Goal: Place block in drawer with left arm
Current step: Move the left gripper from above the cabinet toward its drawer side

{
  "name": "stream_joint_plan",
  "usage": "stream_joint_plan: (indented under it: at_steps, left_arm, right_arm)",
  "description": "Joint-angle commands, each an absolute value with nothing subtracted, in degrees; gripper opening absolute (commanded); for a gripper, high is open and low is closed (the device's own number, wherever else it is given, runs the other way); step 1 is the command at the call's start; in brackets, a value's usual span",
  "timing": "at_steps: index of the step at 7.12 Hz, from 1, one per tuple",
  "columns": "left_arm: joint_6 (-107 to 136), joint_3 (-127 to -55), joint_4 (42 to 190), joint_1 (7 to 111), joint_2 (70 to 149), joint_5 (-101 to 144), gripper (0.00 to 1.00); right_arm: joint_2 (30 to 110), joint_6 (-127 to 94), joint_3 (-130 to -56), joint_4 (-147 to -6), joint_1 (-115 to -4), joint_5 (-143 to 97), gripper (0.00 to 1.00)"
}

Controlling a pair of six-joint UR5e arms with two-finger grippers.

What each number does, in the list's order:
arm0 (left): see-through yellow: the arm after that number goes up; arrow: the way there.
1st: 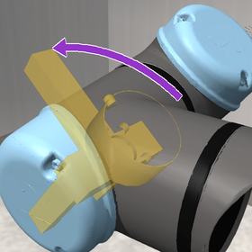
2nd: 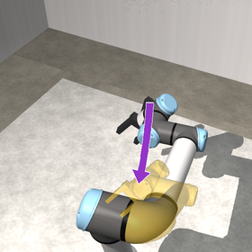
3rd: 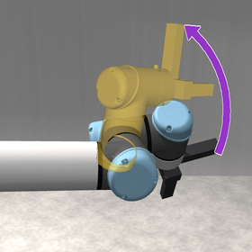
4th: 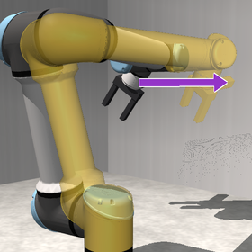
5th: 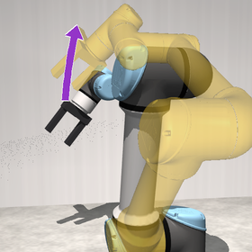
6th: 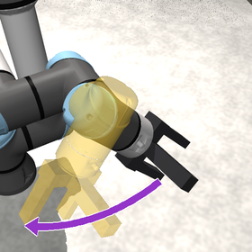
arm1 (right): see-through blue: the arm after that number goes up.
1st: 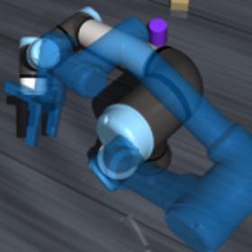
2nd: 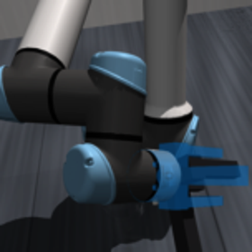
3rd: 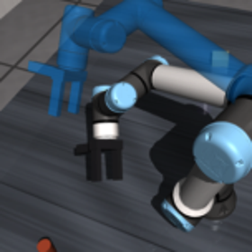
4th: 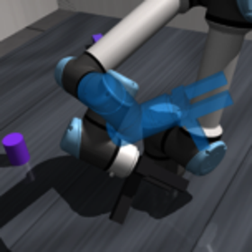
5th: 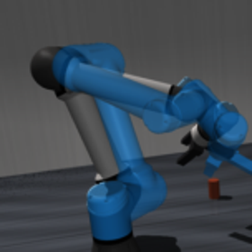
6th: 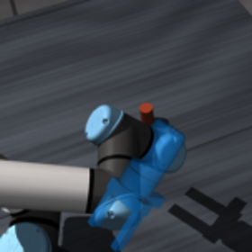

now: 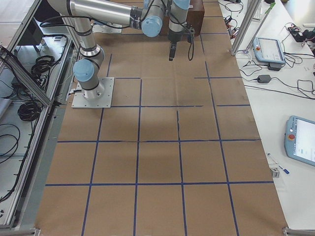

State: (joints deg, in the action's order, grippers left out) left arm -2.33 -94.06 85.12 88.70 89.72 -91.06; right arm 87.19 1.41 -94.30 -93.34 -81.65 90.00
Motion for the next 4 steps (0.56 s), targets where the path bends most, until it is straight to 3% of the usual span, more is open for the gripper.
stream_joint_plan:
  at_steps: [1,4]
  left_arm:
    - [-5.3,-93.8,84.5,87.7,89.6,-91.0,0.99]
    - [-12.3,-92.7,84.6,77.1,89.6,-87.4,0.99]
  right_arm:
    - [87.2,1.4,-94.3,-93.3,-81.7,90.0,1.00]
    - [87.2,1.4,-94.3,-93.3,-81.7,90.0,1.00]
